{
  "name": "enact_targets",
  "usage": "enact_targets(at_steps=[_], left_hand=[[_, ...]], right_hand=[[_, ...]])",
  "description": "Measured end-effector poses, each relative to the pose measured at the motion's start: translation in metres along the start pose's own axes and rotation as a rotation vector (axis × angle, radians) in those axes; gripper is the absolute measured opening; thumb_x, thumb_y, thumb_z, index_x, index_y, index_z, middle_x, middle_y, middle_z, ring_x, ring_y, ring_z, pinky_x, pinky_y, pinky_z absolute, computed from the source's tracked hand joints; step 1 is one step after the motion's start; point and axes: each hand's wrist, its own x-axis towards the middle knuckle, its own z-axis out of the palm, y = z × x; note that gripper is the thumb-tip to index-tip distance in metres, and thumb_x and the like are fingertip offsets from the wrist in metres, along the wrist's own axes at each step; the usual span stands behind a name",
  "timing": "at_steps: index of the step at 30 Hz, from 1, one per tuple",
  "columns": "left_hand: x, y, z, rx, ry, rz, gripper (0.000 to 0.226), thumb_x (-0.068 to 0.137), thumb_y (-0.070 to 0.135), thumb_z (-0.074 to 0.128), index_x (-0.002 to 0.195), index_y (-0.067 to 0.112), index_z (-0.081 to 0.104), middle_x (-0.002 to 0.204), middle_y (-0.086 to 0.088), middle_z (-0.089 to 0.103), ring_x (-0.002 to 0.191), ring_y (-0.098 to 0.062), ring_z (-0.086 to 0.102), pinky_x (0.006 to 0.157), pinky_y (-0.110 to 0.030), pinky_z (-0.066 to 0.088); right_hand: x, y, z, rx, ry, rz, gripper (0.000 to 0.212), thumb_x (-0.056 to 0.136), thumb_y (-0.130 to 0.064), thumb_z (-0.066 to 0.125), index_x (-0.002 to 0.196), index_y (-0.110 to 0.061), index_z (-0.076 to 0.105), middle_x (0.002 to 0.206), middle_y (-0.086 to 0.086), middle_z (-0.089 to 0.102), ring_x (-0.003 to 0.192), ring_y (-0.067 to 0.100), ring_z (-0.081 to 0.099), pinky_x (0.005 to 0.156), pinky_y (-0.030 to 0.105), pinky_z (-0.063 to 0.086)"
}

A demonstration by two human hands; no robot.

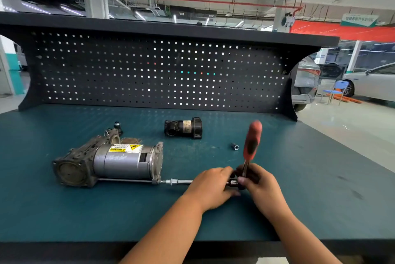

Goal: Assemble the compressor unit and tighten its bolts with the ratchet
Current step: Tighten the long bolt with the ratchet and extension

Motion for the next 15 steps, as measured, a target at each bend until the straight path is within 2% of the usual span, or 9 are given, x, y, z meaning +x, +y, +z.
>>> enact_targets(at_steps=[3,6,7,9,10,12,13,15], left_hand=[[-0.002,0.004,0.000,0.021,-0.028,0.028,0.028,0.091,0.033,0.057,0.106,0.010,0.053,0.111,-0.012,0.061,0.106,-0.033,0.054,0.081,-0.039,0.041],[-0.001,0.005,0.000,0.021,-0.016,0.032,0.029,0.095,0.033,0.050,0.105,0.007,0.057,0.109,-0.013,0.061,0.104,-0.033,0.054,0.082,-0.039,0.043],[-0.001,0.006,0.001,0.024,-0.016,0.033,0.029,0.096,0.033,0.049,0.105,0.007,0.057,0.108,-0.013,0.061,0.103,-0.033,0.054,0.082,-0.040,0.043],[-0.001,0.005,0.002,0.041,-0.032,0.025,0.029,0.097,0.032,0.047,0.104,0.006,0.057,0.109,-0.014,0.061,0.103,-0.034,0.054,0.081,-0.040,0.042],[-0.001,0.004,0.002,0.054,-0.034,0.011,0.027,0.097,0.031,0.046,0.103,0.007,0.057,0.109,-0.015,0.061,0.103,-0.035,0.054,0.080,-0.041,0.041],[0.000,-0.001,0.001,0.084,-0.013,-0.014,0.023,0.097,0.028,0.046,0.099,0.008,0.057,0.107,-0.014,0.061,0.102,-0.036,0.054,0.078,-0.041,0.040],[0.000,-0.003,0.000,0.092,0.003,-0.017,0.021,0.096,0.027,0.045,0.100,0.009,0.057,0.106,-0.014,0.061,0.101,-0.035,0.054,0.078,-0.041,0.041],[0.000,-0.007,-0.001,0.086,0.030,-0.011,0.021,0.096,0.026,0.045,0.104,0.012,0.058,0.105,-0.012,0.061,0.101,-0.033,0.055,0.078,-0.040,0.041]], right_hand=[[0.006,0.001,0.002,-0.127,0.036,0.056,0.012,0.093,-0.011,0.056,0.087,-0.019,0.062,0.078,-0.006,0.067,0.074,0.009,0.060,0.065,0.009,0.043],[0.009,0.005,0.000,-0.215,0.020,0.139,0.023,0.096,-0.025,0.052,0.085,-0.008,0.063,0.076,0.010,0.065,0.069,0.017,0.054,0.066,0.028,0.043],[0.008,0.005,-0.001,-0.195,0.016,0.135,0.021,0.096,-0.023,0.053,0.086,-0.009,0.064,0.078,0.010,0.066,0.070,0.015,0.055,0.067,0.029,0.043],[0.006,0.001,-0.002,-0.083,-0.010,0.076,0.012,0.093,-0.011,0.056,0.089,-0.019,0.063,0.083,0.001,0.068,0.073,0.006,0.061,0.067,0.018,0.046],[0.003,0.000,-0.002,-0.023,-0.033,0.046,0.020,0.091,-0.002,0.056,0.092,-0.022,0.061,0.087,0.000,0.068,0.077,0.003,0.062,0.070,0.014,0.047],[-0.001,-0.001,-0.001,0.016,-0.082,-0.006,0.031,0.086,0.012,0.056,0.091,-0.019,0.059,0.093,0.000,0.066,0.086,0.005,0.062,0.079,0.019,0.048],[-0.002,-0.002,0.000,-0.007,-0.101,-0.041,0.035,0.082,0.017,0.056,0.088,-0.018,0.059,0.094,0.000,0.065,0.089,0.006,0.062,0.084,0.021,0.047],[-0.004,-0.002,0.003,-0.112,-0.128,-0.131,0.042,0.074,0.023,0.058,0.083,-0.018,0.060,0.096,0.002,0.062,0.092,0.005,0.058,0.085,0.016,0.044]])
